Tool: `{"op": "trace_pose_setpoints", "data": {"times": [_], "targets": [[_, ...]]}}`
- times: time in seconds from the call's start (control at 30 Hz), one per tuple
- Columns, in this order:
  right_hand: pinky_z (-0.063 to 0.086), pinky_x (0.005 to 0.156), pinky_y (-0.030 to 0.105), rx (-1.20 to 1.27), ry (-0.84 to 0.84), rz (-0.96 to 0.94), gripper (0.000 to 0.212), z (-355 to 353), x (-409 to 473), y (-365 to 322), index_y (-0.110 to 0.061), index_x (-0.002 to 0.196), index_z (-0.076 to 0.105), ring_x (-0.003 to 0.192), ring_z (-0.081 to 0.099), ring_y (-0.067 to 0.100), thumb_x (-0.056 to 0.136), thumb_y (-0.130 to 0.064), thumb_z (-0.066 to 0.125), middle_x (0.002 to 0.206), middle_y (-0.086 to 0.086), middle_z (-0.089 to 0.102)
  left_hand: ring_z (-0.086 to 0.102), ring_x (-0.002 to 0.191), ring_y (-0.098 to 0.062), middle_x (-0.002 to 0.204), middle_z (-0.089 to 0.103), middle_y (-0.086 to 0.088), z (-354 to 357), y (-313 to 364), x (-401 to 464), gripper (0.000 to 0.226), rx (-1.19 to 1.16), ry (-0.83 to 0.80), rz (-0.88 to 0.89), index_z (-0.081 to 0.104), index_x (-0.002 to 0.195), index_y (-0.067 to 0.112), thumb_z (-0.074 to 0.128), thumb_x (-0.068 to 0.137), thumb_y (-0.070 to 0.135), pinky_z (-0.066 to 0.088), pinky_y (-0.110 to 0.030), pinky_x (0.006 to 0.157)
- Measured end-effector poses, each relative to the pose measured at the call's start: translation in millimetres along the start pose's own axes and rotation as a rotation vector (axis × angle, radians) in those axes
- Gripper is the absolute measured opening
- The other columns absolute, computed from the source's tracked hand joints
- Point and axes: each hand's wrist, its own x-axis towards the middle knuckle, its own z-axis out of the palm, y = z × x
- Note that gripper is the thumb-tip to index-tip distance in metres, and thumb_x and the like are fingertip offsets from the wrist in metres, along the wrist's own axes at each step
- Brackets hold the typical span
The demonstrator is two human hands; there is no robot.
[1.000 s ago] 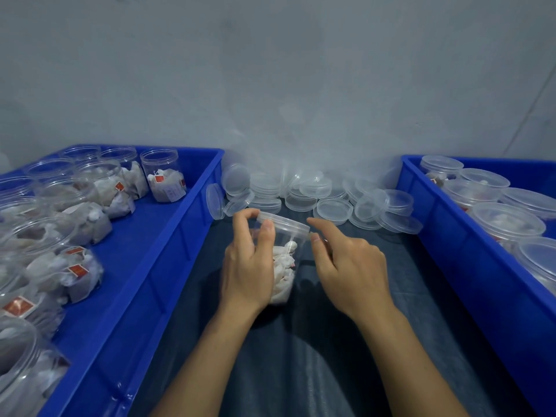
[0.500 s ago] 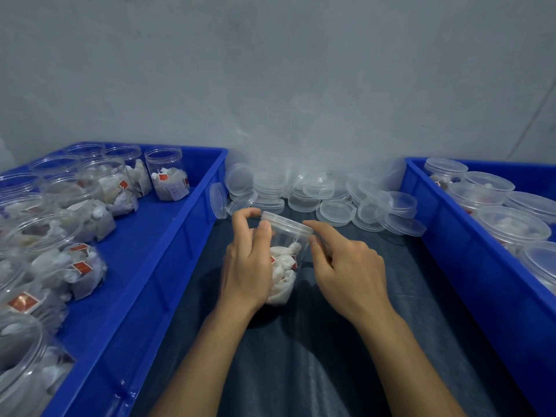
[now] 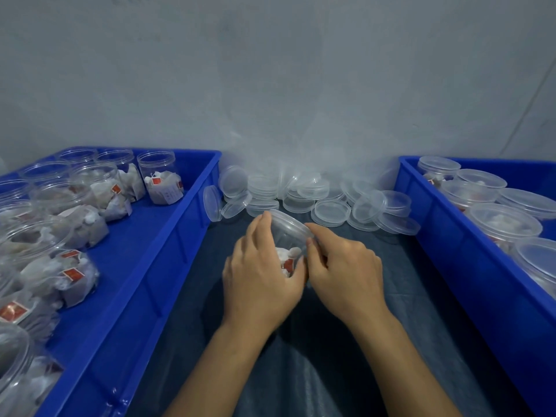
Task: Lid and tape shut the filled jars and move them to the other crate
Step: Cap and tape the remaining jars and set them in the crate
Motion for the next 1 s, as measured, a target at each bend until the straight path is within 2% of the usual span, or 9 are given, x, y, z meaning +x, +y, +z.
{"op": "trace_pose_setpoints", "data": {"times": [0.13, 0.27, 0.37, 0.5, 0.57, 0.67, 0.8, 0.9, 1.0], "targets": [[0.045, 0.078, 0.044, 0.094, -0.090, 0.036, 0.060, -4.2, 1.1, -3.1, -0.051, 0.143, 0.049, 0.094, 0.065, 0.029, 0.089, -0.043, 0.025, 0.098, -0.006, 0.075, 0.060, 0.125, -0.033, 0.157, 0.048, -0.003, 4.8, -7.3, 6.0, 0.095, 0.085, -0.025, -0.024, 0.024, 0.155, 0.024, 0.074, 0.083, 0.060, 0.053, -0.050, 0.090], [0.048, 0.082, 0.045, 0.165, -0.104, 0.077, 0.055, -7.6, 2.9, -2.9, -0.059, 0.143, 0.044, 0.087, 0.063, 0.026, 0.091, -0.047, 0.029, 0.073, -0.013, 0.065, 0.058, 0.131, -0.030, 0.157, 0.050, -0.001, 7.2, -15.7, 7.6, 0.095, 0.011, 0.023, -0.056, 0.027, 0.156, 0.026, 0.077, 0.081, 0.058, 0.051, -0.047, 0.096], [0.051, 0.086, 0.047, 0.212, -0.123, 0.094, 0.051, -8.4, 5.3, 0.6, -0.058, 0.141, 0.049, 0.080, 0.061, 0.024, 0.092, -0.053, 0.036, 0.061, -0.019, 0.056, 0.057, 0.133, -0.025, 0.156, 0.052, 0.002, 8.4, -23.4, 8.7, 0.098, -0.097, 0.028, -0.084, 0.031, 0.158, 0.027, 0.080, 0.077, 0.054, 0.048, -0.040, 0.100], [0.052, 0.084, 0.047, 0.139, -0.132, 0.056, 0.042, -9.5, 6.5, 6.3, -0.056, 0.140, 0.049, 0.084, 0.064, 0.028, 0.099, -0.049, 0.041, 0.062, -0.014, 0.054, 0.061, 0.124, -0.014, 0.147, 0.058, 0.011, 8.1, -21.4, 7.1, 0.101, -0.258, 0.004, -0.150, 0.032, 0.157, 0.037, 0.079, 0.071, 0.062, 0.043, -0.026, 0.092], [0.050, 0.083, 0.046, 0.095, -0.133, 0.045, 0.042, -9.6, 7.0, 9.1, -0.056, 0.141, 0.048, 0.089, 0.065, 0.031, 0.100, -0.050, 0.041, 0.067, -0.013, 0.058, 0.062, 0.118, -0.009, 0.144, 0.059, 0.016, 7.1, -19.1, 6.7, 0.102, -0.337, -0.013, -0.176, 0.035, 0.155, 0.042, 0.073, 0.064, 0.068, 0.050, -0.028, 0.093], [0.050, 0.082, 0.046, 0.118, -0.123, 0.048, 0.039, -10.0, 8.3, 12.5, -0.056, 0.139, 0.050, 0.086, 0.064, 0.029, 0.101, -0.050, 0.043, 0.061, -0.015, 0.055, 0.061, 0.113, -0.002, 0.140, 0.059, 0.020, 5.4, -19.3, 7.6, 0.101, -0.417, -0.025, -0.207, 0.041, 0.152, 0.042, 0.070, 0.060, 0.070, 0.054, -0.030, 0.096], [0.048, 0.078, 0.042, 0.160, -0.109, 0.060, 0.036, -8.2, 10.2, 19.0, -0.056, 0.135, 0.054, 0.079, 0.061, 0.021, 0.101, -0.048, 0.047, 0.063, -0.025, 0.058, 0.056, 0.107, 0.019, 0.131, 0.060, 0.029, 5.0, -20.2, 7.7, 0.091, -0.520, -0.027, -0.199, 0.050, 0.145, 0.043, 0.078, 0.061, 0.065, 0.046, -0.007, 0.082], [0.044, 0.073, 0.038, 0.154, -0.081, 0.059, 0.031, -6.5, 10.8, 23.5, -0.055, 0.130, 0.058, 0.074, 0.059, 0.016, 0.102, -0.047, 0.048, 0.068, -0.030, 0.059, 0.057, 0.105, 0.022, 0.125, 0.062, 0.029, 4.1, -19.5, 8.3, 0.083, -0.594, -0.033, -0.198, 0.055, 0.137, 0.046, 0.083, 0.060, 0.062, 0.045, 0.000, 0.077], [0.042, 0.069, 0.035, 0.125, -0.019, 0.019, 0.033, -5.8, 9.5, 22.8, -0.052, 0.128, 0.059, 0.076, 0.062, 0.017, 0.099, -0.053, 0.043, 0.063, -0.025, 0.061, 0.060, 0.105, 0.023, 0.123, 0.065, 0.025, 3.1, -18.6, 9.6, 0.075, -0.635, -0.032, -0.210, 0.055, 0.127, 0.052, 0.082, 0.058, 0.063, 0.045, 0.000, 0.076]]}}
